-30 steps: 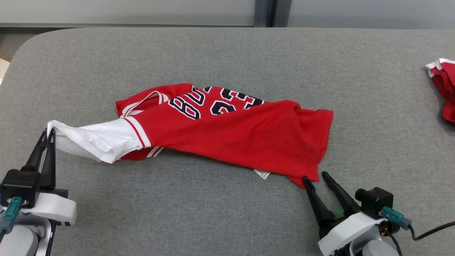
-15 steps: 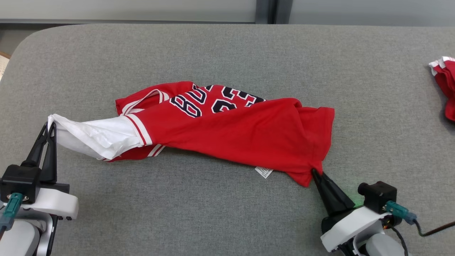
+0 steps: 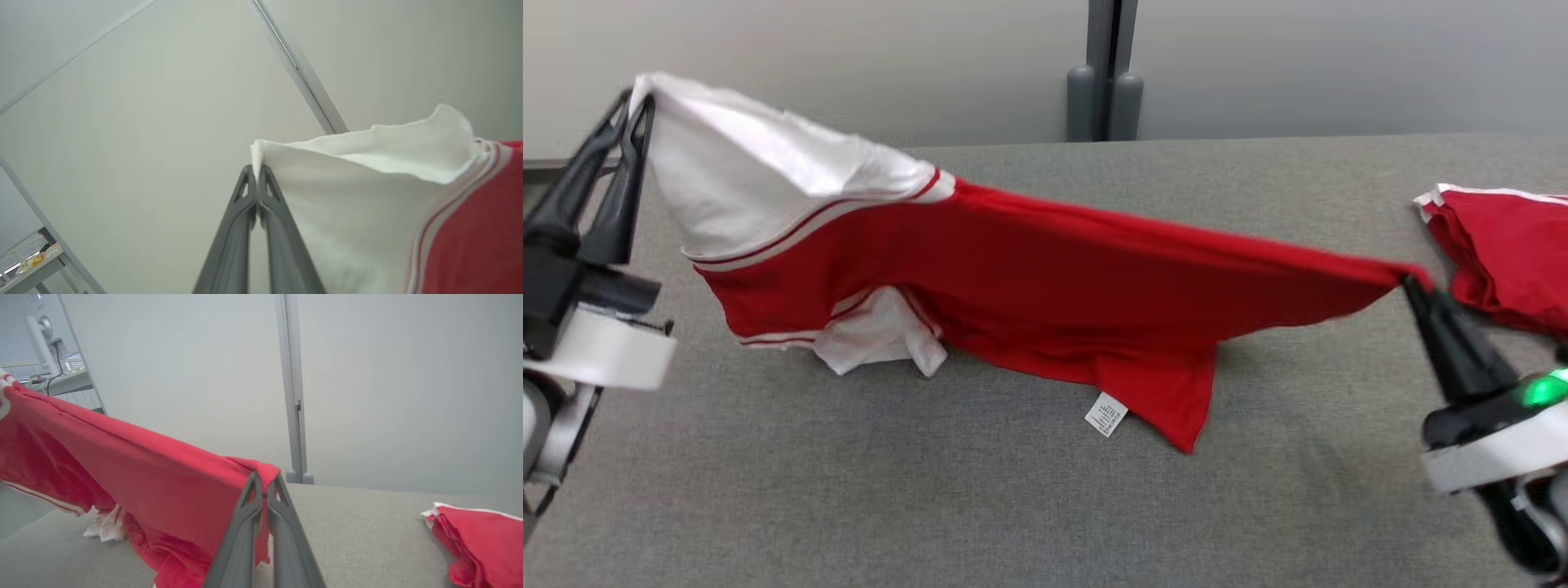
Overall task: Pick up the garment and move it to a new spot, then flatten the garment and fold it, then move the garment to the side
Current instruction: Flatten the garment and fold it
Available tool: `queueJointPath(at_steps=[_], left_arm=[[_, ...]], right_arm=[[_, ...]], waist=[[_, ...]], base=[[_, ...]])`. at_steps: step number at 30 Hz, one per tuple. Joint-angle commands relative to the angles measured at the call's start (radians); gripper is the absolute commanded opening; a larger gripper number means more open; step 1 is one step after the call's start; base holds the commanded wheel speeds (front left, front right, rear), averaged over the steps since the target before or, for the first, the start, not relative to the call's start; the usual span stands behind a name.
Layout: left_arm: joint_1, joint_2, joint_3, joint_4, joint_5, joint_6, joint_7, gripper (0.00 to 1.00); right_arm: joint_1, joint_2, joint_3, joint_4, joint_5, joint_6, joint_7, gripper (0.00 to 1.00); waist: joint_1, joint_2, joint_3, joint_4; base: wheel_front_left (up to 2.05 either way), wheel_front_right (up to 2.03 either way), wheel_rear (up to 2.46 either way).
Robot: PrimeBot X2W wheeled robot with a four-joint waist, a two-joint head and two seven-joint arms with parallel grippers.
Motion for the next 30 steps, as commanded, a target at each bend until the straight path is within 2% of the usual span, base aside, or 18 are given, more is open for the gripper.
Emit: queueJointPath(at_steps=[1, 5, 9, 13, 16, 18, 19, 20, 24, 28, 30], left_arm=[[-0.029, 0.013, 0.003, -0.008, 0.009, -0.008, 0.008, 0.00], [-0.182, 0.028, -0.019, -0.049, 0.030, -0.087, 0.083, 0.00], [-0.352, -0.004, -0.066, -0.026, 0.013, -0.198, 0.164, 0.00], [-0.532, -0.045, -0.102, 0.083, 0.019, -0.285, 0.226, 0.00], [-0.684, -0.080, -0.139, 0.194, 0.044, -0.325, 0.229, 0.00], [-0.793, -0.089, -0.171, 0.279, 0.075, -0.340, 0.205, 0.00], [-0.920, -0.089, -0.205, 0.354, 0.131, -0.347, 0.159, 0.00], [-0.980, -0.096, -0.219, 0.390, 0.151, -0.348, 0.130, 0.00], [-1.224, -0.117, -0.270, 0.523, 0.276, -0.349, -0.019, 0.00], [-1.412, -0.140, -0.287, 0.576, 0.384, -0.313, -0.083, 0.00], [-1.466, -0.143, -0.281, 0.523, 0.403, -0.289, -0.085, 0.00]], right_arm=[[-0.020, -0.025, -0.012, -0.014, 0.012, -0.001, 0.001, 0.00], [-0.119, -0.138, -0.051, -0.097, 0.074, 0.000, 0.064, 0.00], [-0.282, -0.216, -0.044, -0.122, 0.130, -0.001, 0.200, 0.00], [-0.479, -0.214, -0.020, -0.072, 0.140, 0.000, 0.302, 0.00], [-0.633, -0.183, -0.002, 0.006, 0.119, -0.001, 0.343, 0.00], [-0.737, -0.148, 0.008, 0.071, 0.100, -0.001, 0.354, 0.00], [-0.833, -0.106, 0.001, 0.141, 0.100, 0.000, 0.357, 0.00], [-0.881, -0.093, -0.005, 0.172, 0.088, 0.000, 0.350, 0.00], [-1.060, -0.037, -0.029, 0.271, 0.032, -0.001, 0.268, 0.00], [-1.201, -0.007, -0.023, 0.323, -0.061, 0.000, 0.155, 0.00], [-1.244, 0.003, -0.004, 0.336, -0.107, -0.001, 0.109, 0.00]], waist=[[0.0000, 0.0000, -0.031, -0.025], [0.0000, 0.0000, -0.051, -0.058], [0.0000, 0.0000, -0.030, -0.087], [0.0000, 0.0000, 0.039, -0.106], [0.0000, 0.0000, 0.114, -0.118], [0.0000, 0.0000, 0.172, -0.126], [0.0000, 0.0000, 0.239, -0.135], [0.0000, 0.0000, 0.274, -0.139], [0.0000, 0.0000, 0.409, -0.155], [0.0000, 0.0000, 0.524, -0.160], [0.0000, 0.0000, 0.575, -0.156]], base=[[0.00, 0.00, 0.00], [0.00, 0.00, 0.00], [0.00, 0.00, 0.00], [0.00, 0.00, 0.00], [0.00, 0.00, 0.00], [0.00, 0.00, 0.00], [0.00, 0.00, 0.00], [0.00, 0.00, 0.00], [0.00, 0.00, 0.00], [0.00, 0.00, 0.00], [0.00, 0.00, 0.00]])
